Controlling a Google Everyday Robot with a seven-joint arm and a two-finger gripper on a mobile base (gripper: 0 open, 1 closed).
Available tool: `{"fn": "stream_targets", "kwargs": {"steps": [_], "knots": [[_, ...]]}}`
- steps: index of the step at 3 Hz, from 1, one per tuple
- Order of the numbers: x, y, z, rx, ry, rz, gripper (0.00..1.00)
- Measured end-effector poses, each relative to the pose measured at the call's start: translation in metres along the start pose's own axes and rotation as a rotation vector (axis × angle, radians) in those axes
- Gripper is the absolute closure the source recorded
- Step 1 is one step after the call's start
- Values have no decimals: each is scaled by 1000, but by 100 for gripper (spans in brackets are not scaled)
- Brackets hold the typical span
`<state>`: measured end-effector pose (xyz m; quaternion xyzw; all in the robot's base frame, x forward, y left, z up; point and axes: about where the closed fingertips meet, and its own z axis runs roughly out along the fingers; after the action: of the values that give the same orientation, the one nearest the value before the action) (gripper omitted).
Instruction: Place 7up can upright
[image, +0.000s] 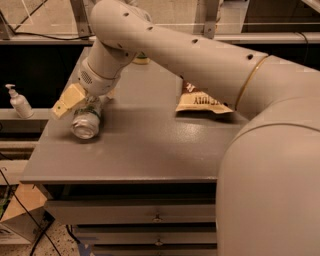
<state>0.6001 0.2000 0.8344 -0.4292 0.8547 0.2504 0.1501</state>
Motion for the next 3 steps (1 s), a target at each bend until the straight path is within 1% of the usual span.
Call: {"fn": "stream_targets", "kwargs": {"steps": [1,2,3], "knots": [[8,1,3,13,28,23,17],[3,9,-7,35,26,0,40],[-5,16,-18,48,8,-28,63]]}}
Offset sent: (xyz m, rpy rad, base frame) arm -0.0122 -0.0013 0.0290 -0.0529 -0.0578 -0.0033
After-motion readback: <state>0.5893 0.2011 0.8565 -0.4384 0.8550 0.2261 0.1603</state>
